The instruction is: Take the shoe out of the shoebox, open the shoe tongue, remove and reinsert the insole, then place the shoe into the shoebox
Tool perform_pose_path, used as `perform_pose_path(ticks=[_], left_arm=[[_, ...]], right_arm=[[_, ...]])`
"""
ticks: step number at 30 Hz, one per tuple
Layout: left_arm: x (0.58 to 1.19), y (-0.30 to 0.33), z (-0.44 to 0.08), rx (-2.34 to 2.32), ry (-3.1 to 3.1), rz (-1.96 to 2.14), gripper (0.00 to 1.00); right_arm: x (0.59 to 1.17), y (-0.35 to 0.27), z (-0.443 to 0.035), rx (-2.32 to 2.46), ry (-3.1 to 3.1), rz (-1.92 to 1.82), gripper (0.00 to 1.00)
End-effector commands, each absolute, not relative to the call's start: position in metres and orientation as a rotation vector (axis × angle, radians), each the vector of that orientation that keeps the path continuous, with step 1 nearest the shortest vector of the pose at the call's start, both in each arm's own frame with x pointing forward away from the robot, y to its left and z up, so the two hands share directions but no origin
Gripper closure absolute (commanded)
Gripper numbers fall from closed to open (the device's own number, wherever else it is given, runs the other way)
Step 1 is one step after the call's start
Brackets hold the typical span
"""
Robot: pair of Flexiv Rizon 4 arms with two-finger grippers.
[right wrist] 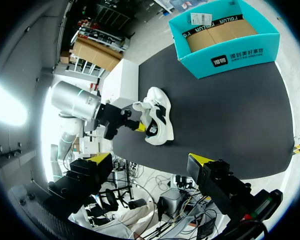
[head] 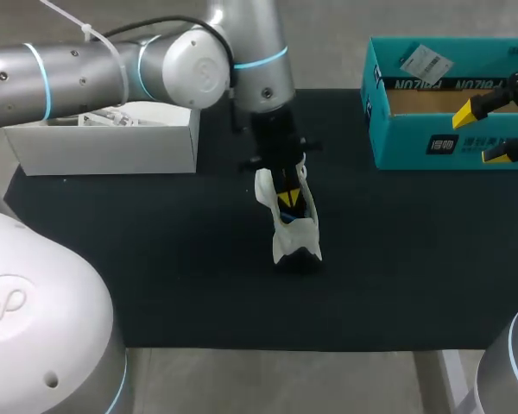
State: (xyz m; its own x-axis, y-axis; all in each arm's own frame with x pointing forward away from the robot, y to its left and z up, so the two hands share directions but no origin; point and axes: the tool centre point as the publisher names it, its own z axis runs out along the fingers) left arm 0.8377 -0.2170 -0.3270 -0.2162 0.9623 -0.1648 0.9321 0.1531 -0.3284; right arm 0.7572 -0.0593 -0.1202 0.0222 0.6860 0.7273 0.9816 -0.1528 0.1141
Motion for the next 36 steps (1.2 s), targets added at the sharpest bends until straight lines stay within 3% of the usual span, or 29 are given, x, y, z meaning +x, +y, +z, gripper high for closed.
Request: perform_pose_path(ticks=[1, 10, 21, 36], left_arm=[[0.837, -0.218, -0.340, -1.902, -2.310, 0.545, 1.00], [0.826, -0.213, -0.367, -1.854, -2.280, 0.535, 1.00], [0.835, -0.212, -0.348, -1.876, -2.339, 0.561, 1.00], [0.819, -0.226, -0.377, -1.861, -2.253, 0.603, 1.00]], right_arm=[[0.758, -0.058, -0.120, -1.886, -1.695, -0.927, 0.00], [0.758, -0.058, -0.120, -1.886, -1.695, -0.927, 0.00], [0.758, -0.058, -0.120, -1.886, -1.695, -0.927, 0.00], [0.758, -0.058, -0.120, -1.886, -1.695, -0.927, 0.00]])
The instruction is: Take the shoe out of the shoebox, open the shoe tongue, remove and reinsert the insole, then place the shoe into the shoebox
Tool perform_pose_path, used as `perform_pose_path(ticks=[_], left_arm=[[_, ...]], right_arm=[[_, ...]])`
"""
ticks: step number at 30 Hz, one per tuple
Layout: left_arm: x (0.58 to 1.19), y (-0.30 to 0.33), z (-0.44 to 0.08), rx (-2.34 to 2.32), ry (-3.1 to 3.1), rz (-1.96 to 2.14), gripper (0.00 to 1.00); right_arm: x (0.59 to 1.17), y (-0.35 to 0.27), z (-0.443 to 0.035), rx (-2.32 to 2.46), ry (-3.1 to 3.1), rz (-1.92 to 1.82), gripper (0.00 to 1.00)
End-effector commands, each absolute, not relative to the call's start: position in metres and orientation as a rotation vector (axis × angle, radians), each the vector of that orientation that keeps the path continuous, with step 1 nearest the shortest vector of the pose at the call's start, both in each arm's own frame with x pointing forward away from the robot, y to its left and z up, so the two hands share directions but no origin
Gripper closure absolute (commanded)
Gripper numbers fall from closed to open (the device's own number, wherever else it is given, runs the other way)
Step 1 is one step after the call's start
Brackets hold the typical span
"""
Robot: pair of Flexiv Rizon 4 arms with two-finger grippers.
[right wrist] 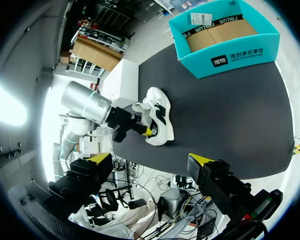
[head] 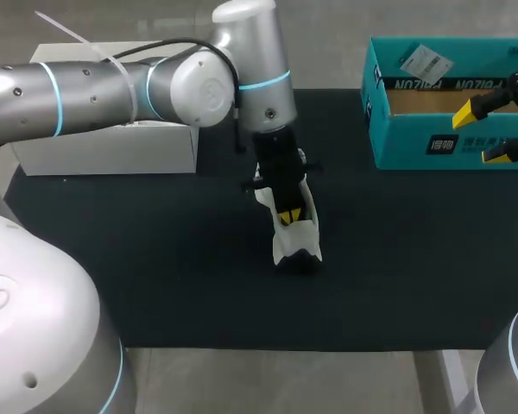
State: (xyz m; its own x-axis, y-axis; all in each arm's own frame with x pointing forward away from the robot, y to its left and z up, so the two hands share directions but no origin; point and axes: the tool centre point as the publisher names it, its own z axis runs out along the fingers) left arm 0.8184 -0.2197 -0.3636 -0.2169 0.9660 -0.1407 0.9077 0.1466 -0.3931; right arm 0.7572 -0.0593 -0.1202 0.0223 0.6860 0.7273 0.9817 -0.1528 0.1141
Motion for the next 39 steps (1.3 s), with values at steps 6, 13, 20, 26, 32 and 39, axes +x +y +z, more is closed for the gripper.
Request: perform_pose_path(ticks=[6, 13, 20, 26, 32, 39], left_arm=[[0.821, -0.226, -0.387, -1.866, -2.265, 0.558, 1.00], [0.823, -0.222, -0.350, -1.930, -2.281, 0.601, 1.00], [0.809, -0.227, -0.350, -2.005, -2.164, 0.625, 1.00], [0.809, -0.232, -0.372, -2.027, -2.140, 0.579, 1.00], [0.813, -0.236, -0.389, -2.010, -2.141, 0.529, 1.00], [0.811, -0.237, -0.404, -2.020, -2.109, 0.516, 1.00]], right_arm=[[0.758, -0.058, -0.120, -1.886, -1.695, -0.927, 0.00], [0.758, -0.058, -0.120, -1.886, -1.695, -0.927, 0.00], [0.758, -0.058, -0.120, -1.886, -1.695, -0.927, 0.00], [0.758, -0.058, -0.120, -1.886, -1.695, -0.927, 0.00], [0.758, -0.058, -0.120, -1.886, -1.695, -0.927, 0.00], [0.758, -0.058, -0.120, -1.886, -1.695, -0.927, 0.00]])
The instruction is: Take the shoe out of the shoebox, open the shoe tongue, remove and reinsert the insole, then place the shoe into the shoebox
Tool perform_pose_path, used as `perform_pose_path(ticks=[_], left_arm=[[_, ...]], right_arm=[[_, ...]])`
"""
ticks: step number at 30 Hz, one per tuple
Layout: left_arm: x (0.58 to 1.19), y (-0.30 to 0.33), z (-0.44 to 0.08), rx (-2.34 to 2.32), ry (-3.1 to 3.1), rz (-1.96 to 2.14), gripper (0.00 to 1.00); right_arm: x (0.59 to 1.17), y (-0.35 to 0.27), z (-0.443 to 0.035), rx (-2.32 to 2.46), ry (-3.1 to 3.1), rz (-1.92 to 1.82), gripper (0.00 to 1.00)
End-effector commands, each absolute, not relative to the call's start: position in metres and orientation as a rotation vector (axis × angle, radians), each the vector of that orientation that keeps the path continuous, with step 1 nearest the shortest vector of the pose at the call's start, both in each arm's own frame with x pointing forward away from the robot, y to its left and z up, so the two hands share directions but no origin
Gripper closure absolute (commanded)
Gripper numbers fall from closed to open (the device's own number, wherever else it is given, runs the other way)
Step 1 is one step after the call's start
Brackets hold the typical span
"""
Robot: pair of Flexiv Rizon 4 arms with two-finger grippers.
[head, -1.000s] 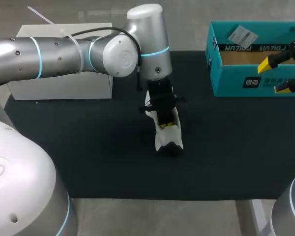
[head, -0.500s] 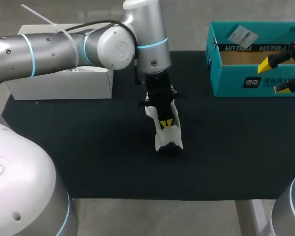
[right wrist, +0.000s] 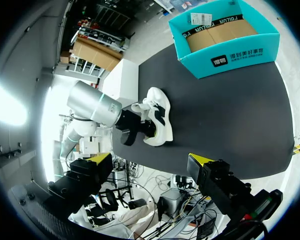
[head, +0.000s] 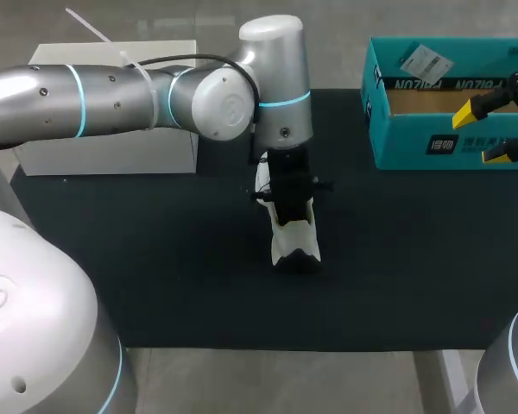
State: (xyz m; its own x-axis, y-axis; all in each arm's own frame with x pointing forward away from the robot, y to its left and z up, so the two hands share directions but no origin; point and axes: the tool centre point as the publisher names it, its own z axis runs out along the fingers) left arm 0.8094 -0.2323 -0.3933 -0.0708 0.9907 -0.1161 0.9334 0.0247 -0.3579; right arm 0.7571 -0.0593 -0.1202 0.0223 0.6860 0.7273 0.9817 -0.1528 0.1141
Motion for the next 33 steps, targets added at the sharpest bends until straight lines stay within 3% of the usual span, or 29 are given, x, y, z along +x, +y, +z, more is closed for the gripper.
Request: perform_pose_path(ticks=[1, 11, 23, 33], left_arm=[[0.811, -0.237, -0.406, -2.023, -2.113, 0.508, 1.00], [0.808, -0.237, -0.428, -2.032, -2.119, 0.465, 1.00], [0.823, -0.225, -0.385, -2.097, -2.158, 0.420, 1.00], [0.839, -0.229, -0.419, -2.088, -2.246, 0.322, 1.00]], right_arm=[[0.758, -0.058, -0.120, -1.886, -1.695, -0.927, 0.00], [0.758, -0.058, -0.120, -1.886, -1.695, -0.927, 0.00], [0.758, -0.058, -0.120, -1.886, -1.695, -0.927, 0.00], [0.758, -0.058, -0.120, -1.886, -1.695, -0.927, 0.00]])
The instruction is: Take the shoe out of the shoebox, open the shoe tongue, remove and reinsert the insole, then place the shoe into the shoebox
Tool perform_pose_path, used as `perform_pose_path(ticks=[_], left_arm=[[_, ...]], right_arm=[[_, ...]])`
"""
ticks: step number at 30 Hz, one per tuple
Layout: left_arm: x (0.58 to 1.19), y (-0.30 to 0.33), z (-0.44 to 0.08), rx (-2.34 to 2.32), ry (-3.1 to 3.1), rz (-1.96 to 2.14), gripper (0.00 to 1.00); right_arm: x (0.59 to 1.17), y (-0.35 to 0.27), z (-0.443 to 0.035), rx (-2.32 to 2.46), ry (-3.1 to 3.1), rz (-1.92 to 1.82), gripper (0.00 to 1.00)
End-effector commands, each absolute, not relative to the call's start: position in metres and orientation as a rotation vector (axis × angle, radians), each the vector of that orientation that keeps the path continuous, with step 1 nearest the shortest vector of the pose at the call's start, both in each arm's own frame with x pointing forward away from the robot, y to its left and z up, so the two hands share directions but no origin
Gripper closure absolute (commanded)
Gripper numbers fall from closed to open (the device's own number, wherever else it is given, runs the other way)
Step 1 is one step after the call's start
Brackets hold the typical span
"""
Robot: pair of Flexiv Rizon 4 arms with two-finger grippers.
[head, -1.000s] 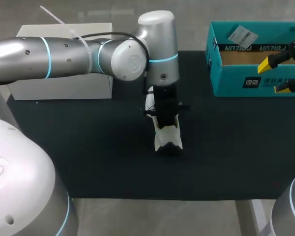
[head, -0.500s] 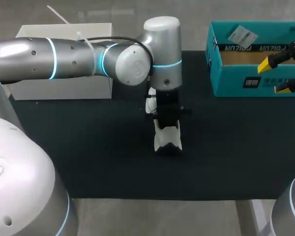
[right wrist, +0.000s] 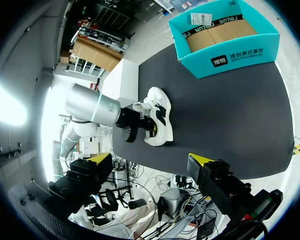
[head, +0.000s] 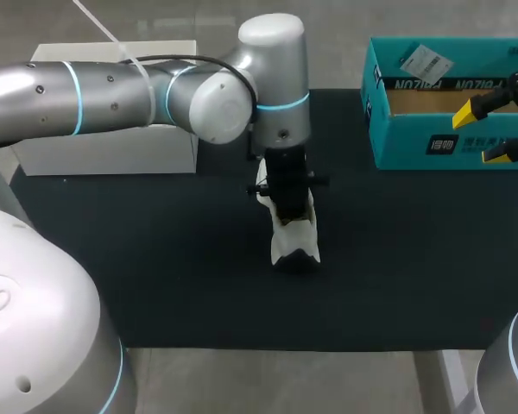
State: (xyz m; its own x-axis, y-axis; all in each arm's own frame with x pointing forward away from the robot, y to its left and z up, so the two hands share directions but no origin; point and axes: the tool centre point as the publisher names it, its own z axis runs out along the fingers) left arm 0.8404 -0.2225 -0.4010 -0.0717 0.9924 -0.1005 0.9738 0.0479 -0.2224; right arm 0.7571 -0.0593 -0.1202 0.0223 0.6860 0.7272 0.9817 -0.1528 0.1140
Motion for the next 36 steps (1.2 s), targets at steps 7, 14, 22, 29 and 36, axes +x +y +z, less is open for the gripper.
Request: perform_pose_path(ticks=[7, 14, 22, 29, 36], left_arm=[[0.841, -0.230, -0.432, -2.058, -2.237, 0.291, 1.00], [0.847, -0.226, -0.399, -2.101, -2.223, 0.294, 1.00], [0.822, -0.231, -0.391, -2.157, -2.082, 0.357, 1.00], [0.807, -0.237, -0.410, -2.142, -2.044, 0.398, 1.00], [0.810, -0.237, -0.430, -2.114, -2.038, 0.393, 1.00]], right_arm=[[0.758, -0.058, -0.120, -1.886, -1.695, -0.927, 0.00], [0.758, -0.058, -0.120, -1.886, -1.695, -0.927, 0.00], [0.758, -0.058, -0.120, -1.886, -1.695, -0.927, 0.00], [0.758, -0.058, -0.120, -1.886, -1.695, -0.927, 0.00], [0.758, -0.058, -0.120, -1.886, -1.695, -0.927, 0.00]])
